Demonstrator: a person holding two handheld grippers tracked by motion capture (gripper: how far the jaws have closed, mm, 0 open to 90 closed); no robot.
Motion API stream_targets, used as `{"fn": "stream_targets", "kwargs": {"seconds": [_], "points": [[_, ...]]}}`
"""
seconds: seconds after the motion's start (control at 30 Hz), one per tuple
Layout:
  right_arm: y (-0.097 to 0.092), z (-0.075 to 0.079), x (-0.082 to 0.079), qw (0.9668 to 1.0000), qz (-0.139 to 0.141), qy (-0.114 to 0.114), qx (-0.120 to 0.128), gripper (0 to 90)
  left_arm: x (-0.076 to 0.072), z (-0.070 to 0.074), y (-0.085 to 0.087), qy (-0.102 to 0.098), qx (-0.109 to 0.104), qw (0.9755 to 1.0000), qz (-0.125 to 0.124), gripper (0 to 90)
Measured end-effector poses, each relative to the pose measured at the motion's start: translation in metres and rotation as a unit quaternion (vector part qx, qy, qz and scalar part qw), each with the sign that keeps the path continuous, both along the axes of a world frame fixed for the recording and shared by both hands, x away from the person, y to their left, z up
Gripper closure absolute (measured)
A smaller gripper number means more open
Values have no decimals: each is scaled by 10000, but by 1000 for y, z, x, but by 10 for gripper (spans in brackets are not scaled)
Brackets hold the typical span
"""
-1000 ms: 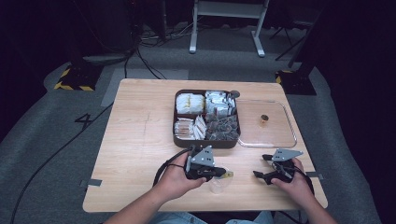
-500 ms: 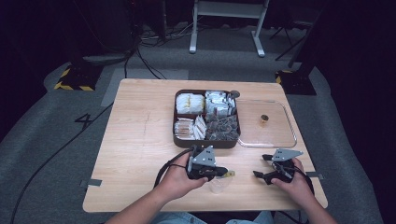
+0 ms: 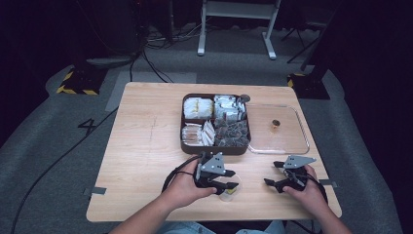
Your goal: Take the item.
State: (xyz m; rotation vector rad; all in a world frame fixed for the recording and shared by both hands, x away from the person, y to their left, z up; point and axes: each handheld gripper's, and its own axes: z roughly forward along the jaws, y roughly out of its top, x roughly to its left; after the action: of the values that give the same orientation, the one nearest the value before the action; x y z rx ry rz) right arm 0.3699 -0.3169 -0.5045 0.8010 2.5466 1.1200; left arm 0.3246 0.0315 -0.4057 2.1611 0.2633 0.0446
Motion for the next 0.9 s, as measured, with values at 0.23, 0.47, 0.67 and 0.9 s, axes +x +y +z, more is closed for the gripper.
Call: {"fn": "stream_targets", "kwargs": {"seconds": [0.23, 0.47, 0.67, 0.9], "points": [[0, 0, 0, 10000, 1, -2, 0, 161, 3, 9, 14, -90, -112, 9991, 396, 471], [0, 0, 0, 10000, 1, 3, 4, 160, 7, 15, 40, -126, 98, 9943, 1058, 391], [0, 0, 0, 10000, -2, 1, 2, 160, 9, 17, 68, -228, 199, 9870, 1577, 369], [0, 0, 0, 10000, -1, 1, 1, 161, 12, 11, 92, -275, 463, 9770, 2065, 350]]}}
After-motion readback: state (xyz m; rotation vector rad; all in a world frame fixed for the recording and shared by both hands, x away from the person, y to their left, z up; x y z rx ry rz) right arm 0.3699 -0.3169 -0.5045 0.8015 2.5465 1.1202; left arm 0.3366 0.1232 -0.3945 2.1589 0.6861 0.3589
